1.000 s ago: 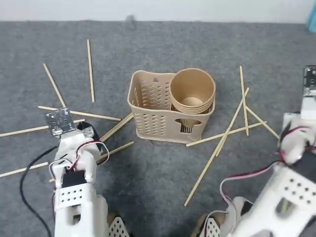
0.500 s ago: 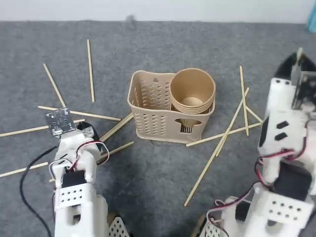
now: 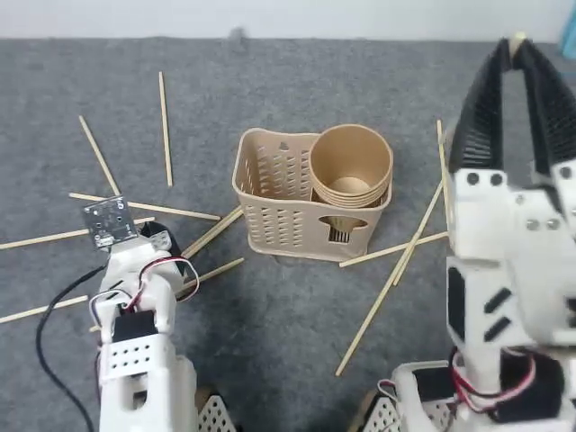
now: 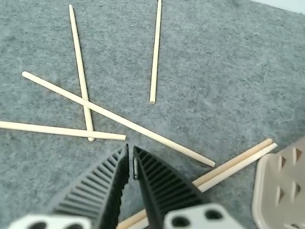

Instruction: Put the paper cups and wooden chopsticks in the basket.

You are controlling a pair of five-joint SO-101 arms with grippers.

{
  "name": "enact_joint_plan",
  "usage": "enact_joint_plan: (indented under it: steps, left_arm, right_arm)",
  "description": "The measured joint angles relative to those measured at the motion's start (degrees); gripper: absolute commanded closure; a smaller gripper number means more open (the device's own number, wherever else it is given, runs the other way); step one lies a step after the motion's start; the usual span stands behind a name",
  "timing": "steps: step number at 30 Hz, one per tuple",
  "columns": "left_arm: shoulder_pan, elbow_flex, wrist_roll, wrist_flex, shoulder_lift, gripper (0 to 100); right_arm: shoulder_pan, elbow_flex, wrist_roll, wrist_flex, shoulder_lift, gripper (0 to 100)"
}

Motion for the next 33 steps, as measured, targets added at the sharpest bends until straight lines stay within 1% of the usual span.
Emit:
enact_joint_plan:
  steps: [8,13,17,21,30,33]
  left_arm:
    - [0.0,0.0,0.0,0.0,0.0,99]
    - [0.0,0.0,0.0,0.0,0.0,99]
    - [0.0,0.0,0.0,0.0,0.0,99]
    - [0.0,0.0,0.0,0.0,0.0,99]
    - [0.0,0.0,0.0,0.0,0.0,99]
    - [0.0,0.0,0.0,0.0,0.0,99]
  right_arm:
    - [-7.6,-18.2,0.0,0.1,17.3,99.1]
    - [-14.7,-25.1,0.0,5.0,25.6,99.1]
    - [-18.7,-26.0,0.0,6.1,30.4,99.1]
    - [-20.5,-26.0,0.0,6.2,35.3,99.1]
    - [-21.3,-25.1,-0.1,6.2,40.8,99.1]
    - [-21.4,-22.3,-3.0,6.2,40.8,99.1]
